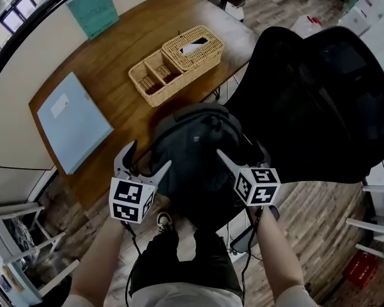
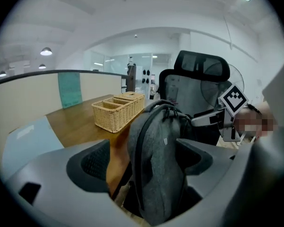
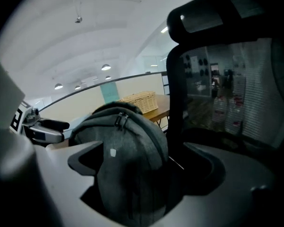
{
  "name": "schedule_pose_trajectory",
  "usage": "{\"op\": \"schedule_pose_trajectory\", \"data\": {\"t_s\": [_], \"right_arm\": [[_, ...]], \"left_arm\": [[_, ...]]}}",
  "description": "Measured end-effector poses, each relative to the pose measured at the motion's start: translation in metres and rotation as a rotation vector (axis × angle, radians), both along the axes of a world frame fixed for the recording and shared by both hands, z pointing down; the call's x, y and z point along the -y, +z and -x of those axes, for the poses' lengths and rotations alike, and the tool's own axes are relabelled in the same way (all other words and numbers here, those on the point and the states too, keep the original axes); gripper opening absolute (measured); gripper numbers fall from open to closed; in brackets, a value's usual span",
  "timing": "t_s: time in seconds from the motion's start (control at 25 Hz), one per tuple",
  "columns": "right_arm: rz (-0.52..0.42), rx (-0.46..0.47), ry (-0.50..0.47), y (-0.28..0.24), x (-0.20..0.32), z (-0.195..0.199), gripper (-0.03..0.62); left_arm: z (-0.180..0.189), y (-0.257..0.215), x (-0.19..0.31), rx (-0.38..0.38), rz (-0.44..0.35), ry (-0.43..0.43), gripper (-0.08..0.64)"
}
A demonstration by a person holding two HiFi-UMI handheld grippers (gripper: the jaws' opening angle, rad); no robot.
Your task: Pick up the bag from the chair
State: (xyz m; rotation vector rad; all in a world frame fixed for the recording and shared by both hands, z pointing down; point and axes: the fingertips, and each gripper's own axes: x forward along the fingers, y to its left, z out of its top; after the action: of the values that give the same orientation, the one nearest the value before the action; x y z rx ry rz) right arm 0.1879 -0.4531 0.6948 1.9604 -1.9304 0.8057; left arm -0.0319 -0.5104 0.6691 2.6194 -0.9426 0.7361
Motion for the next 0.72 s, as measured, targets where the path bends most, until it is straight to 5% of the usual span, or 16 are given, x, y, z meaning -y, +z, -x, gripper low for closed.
{"op": "schedule_pose_trajectory", "data": {"t_s": [0.4, 0.6, 0.72], "right_arm": [[0.052, 0.086, 0.033, 0.067, 0.013, -0.012, 0.495], [0.064, 0.088, 0.008, 0.078, 0.014, -0.010, 0.455], [0.065, 0.070, -0.006, 0.077, 0.015, -0.008, 0.379]], "left_arm": [[-0.019, 0.067, 0.008, 0.053, 0.077, -0.011, 0.411], [-0.019, 0.080, 0.011, 0.076, 0.079, -0.037, 0.335], [-0.017, 0.081, 0.015, 0.081, 0.057, -0.068, 0.245]]}}
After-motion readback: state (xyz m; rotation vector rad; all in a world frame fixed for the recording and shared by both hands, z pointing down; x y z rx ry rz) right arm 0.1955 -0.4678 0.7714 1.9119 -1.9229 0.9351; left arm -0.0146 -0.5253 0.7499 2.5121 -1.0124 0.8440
